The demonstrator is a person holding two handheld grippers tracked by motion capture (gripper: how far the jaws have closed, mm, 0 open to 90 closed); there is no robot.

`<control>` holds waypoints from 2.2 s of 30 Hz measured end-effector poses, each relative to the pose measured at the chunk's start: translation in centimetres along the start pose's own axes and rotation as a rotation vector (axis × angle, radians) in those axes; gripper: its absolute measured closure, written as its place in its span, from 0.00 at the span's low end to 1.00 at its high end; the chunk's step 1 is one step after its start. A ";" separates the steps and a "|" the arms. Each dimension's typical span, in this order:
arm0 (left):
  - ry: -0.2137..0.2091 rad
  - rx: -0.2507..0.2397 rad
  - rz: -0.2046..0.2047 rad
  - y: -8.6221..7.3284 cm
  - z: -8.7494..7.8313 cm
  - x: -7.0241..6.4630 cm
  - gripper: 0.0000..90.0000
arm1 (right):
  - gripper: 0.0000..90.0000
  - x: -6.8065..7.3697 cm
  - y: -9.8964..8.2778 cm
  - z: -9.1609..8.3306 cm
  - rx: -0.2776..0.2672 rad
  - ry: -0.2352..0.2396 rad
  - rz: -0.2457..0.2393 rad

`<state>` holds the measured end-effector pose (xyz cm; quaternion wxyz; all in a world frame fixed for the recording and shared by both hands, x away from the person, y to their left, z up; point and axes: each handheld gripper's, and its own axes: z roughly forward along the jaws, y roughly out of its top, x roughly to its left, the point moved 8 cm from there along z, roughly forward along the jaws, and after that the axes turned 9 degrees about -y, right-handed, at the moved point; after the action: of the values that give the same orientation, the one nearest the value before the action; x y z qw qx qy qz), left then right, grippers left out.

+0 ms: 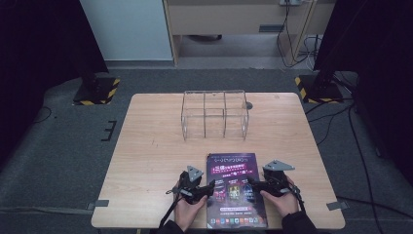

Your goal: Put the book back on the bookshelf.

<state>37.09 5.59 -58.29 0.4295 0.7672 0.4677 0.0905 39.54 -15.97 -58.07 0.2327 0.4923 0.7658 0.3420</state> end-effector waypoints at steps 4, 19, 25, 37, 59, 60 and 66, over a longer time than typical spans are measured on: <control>-0.003 -0.007 -0.009 0.0 0.2 -0.1 0.42 | 0.31 0.2 -0.1 0.2 0.001 0.006 0.003; -0.017 -0.035 -0.031 0.3 0.8 -0.7 0.43 | 0.36 0.9 -0.3 0.5 -0.004 0.037 0.026; -0.023 -0.040 -0.033 0.4 1.1 -1.1 0.43 | 0.35 1.0 -0.4 0.5 -0.008 0.030 0.029; -0.021 -0.054 -0.063 0.7 1.5 -1.3 0.35 | 0.35 1.0 -0.4 0.5 -0.012 0.022 0.030; -0.097 -0.180 -0.215 1.1 0.4 -0.4 0.58 | 0.35 1.1 -0.4 0.6 -0.012 0.021 0.034; -0.119 -0.197 -0.222 1.4 0.2 -0.5 0.59 | 0.35 1.1 -0.4 0.5 -0.011 0.022 0.034; -0.232 -0.209 -0.171 1.9 0.1 -2.8 0.62 | 0.36 1.0 -0.4 0.5 -0.012 0.026 0.042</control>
<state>36.83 2.97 -56.17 0.5642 0.6810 0.4666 0.0126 39.27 -14.99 -58.74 0.2185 0.5022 0.7563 0.3579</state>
